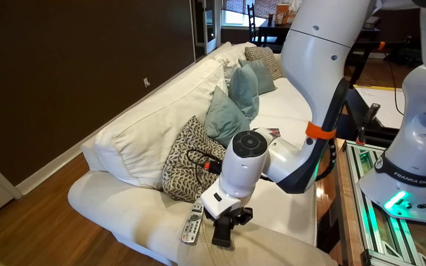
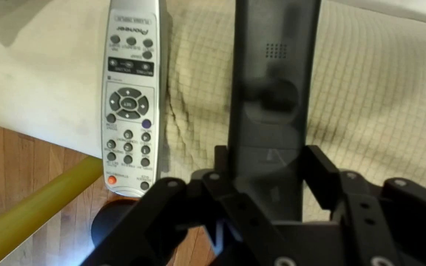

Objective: Put both remote controls into the armrest

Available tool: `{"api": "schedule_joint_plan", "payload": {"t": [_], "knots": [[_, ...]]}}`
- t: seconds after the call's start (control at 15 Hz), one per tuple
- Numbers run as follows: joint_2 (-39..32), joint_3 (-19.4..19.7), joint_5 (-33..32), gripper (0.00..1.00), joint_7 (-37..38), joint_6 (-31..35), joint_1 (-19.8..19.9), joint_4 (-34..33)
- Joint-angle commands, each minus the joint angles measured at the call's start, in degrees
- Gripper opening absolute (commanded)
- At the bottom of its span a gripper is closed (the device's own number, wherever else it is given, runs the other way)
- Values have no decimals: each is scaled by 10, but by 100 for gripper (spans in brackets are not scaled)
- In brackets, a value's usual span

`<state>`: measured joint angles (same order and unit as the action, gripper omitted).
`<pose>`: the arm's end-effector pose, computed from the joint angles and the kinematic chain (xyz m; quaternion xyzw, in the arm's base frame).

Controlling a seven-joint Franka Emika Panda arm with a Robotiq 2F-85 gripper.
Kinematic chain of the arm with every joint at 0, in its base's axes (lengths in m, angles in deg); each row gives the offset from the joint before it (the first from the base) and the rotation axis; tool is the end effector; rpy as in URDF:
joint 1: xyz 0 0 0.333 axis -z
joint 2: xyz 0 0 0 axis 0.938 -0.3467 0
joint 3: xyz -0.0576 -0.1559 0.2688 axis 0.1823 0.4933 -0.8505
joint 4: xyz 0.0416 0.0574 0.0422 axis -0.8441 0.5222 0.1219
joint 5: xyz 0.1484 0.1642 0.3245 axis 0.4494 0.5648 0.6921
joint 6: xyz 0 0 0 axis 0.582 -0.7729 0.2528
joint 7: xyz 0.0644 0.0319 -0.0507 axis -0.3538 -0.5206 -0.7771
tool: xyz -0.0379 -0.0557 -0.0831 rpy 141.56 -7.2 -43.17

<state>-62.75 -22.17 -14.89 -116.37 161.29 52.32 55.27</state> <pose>0.4314 0.2705 0.1219 0.5921 0.8012 0.0576 0.0643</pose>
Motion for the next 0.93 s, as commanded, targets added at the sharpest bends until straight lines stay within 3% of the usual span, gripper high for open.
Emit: {"api": "schedule_joint_plan", "payload": {"t": [0.0, 0.87], "knots": [[-35, -51, 27, 29, -28, -22, 47, -26], [-81, -55, 37, 29, -24, -127, 22, -114]]}}
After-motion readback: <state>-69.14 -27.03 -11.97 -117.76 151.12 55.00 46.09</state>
